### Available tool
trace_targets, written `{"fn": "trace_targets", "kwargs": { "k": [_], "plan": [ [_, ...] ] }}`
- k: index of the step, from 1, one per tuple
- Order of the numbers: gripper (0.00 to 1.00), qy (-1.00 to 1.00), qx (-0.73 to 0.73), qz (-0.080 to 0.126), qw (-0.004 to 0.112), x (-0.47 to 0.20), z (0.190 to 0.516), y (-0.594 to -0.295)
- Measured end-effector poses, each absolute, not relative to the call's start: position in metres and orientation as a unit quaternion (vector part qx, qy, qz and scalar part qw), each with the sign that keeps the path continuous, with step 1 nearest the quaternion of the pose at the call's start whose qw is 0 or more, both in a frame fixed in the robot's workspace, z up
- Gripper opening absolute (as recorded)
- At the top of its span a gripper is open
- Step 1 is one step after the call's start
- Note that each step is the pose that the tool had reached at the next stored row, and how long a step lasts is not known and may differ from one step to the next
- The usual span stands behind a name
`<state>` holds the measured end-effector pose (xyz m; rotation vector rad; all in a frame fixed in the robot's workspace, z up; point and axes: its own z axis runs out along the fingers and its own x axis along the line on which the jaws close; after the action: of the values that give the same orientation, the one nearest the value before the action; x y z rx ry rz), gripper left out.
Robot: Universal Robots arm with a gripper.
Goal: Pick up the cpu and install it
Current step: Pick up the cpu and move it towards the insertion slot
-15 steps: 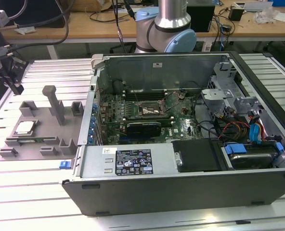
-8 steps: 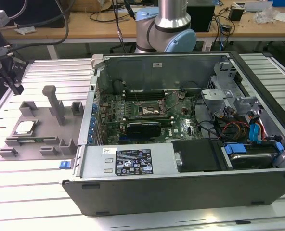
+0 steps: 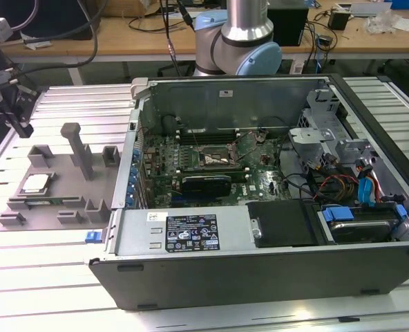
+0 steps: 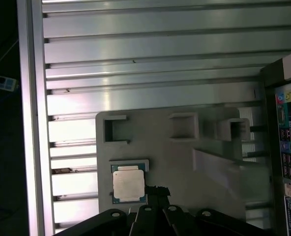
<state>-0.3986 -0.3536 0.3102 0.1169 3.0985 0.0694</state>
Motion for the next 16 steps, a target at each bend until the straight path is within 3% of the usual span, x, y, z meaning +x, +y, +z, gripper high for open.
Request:
{"fn": "trace_targets", "kwargs": {
  "k": [16],
  "plan": [
    [0.11, 0.999, 0.038, 0.022, 0.021, -0.411, 0.292, -0.360]
  ]
}}
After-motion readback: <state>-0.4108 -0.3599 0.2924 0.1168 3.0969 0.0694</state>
